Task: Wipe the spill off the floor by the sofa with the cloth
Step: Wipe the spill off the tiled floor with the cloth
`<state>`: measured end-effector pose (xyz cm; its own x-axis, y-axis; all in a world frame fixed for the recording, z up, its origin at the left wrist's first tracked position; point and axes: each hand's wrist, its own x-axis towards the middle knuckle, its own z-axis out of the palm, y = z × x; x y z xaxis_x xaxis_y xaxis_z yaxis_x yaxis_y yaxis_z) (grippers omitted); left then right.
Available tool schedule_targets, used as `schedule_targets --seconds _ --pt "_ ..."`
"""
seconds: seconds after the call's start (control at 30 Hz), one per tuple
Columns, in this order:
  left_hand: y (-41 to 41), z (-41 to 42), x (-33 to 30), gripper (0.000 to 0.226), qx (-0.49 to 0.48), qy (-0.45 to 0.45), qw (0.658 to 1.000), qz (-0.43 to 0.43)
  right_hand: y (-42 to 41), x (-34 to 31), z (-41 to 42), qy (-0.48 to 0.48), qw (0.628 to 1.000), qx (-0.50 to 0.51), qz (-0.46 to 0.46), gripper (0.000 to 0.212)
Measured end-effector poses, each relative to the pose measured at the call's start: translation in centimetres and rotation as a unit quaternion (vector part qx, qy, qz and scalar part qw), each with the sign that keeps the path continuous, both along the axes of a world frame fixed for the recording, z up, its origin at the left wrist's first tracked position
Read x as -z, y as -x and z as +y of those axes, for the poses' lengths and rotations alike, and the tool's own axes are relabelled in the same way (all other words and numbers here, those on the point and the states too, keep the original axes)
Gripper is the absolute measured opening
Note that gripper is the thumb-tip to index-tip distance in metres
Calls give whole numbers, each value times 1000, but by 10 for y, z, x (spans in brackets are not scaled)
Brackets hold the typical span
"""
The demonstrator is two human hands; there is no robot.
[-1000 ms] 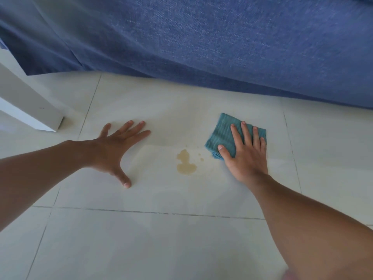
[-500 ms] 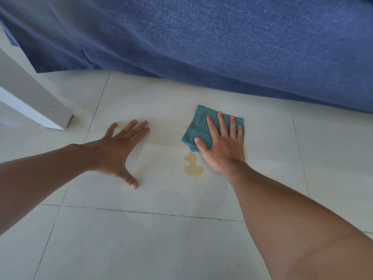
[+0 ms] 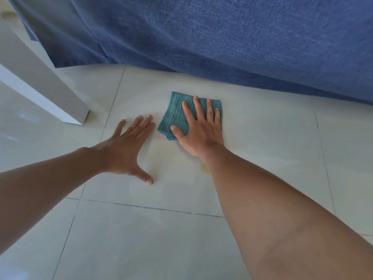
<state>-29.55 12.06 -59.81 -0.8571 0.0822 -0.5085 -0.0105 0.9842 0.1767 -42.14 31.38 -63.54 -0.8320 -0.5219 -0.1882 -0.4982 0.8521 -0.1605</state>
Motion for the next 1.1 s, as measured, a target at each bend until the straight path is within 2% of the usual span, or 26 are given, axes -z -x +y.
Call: schedule_targets --seconds 0.17,0.8,1.1 --pt "-2 -2 0 156 9 10 1000 -3 -10 0 -1 1 1000 -5 -7 84" --pt "-8 -10 -28 162 62 62 990 -107 -167 -12 69 64 997 5 -41 83" --pt "12 12 -37 159 89 87 984 -125 -178 -13 75 81 996 -2 -45 83"
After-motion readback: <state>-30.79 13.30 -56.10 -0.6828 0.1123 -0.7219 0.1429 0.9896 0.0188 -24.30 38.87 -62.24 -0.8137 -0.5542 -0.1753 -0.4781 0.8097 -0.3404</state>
